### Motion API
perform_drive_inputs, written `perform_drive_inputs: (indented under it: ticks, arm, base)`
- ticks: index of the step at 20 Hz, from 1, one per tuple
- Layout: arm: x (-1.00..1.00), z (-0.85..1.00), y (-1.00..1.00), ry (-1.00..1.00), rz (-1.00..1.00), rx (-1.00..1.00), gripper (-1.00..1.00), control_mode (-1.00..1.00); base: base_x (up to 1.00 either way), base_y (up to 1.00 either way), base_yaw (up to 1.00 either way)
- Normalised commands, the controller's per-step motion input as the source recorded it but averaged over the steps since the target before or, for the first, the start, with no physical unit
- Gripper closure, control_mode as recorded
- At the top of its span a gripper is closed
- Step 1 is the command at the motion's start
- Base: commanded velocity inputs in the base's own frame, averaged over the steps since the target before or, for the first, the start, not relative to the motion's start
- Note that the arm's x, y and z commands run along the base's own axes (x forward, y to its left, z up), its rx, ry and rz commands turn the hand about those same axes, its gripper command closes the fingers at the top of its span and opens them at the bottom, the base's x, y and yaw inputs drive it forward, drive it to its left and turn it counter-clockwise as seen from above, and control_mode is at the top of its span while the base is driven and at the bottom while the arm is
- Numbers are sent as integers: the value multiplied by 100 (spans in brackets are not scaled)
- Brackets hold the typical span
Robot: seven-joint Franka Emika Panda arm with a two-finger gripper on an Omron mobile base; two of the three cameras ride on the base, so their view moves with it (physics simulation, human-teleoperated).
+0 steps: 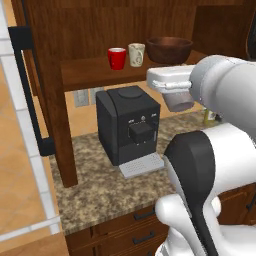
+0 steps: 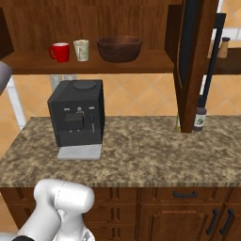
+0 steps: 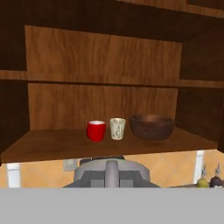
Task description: Gather all objects into one cabinet and sort the glasses and bowls to opposite sides.
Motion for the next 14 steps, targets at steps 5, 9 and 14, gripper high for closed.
perform_drive_inputs:
  ticks: [5, 9, 14]
  arm:
    - [85, -8, 1, -3, 0, 2, 100, -100]
    - [15, 15, 28, -1, 1, 6, 100, -100]
    - [0, 5, 28, 0, 4, 4, 100, -100]
  base:
    - [0, 0, 0]
    - [0, 0, 0]
    - [0, 0, 0]
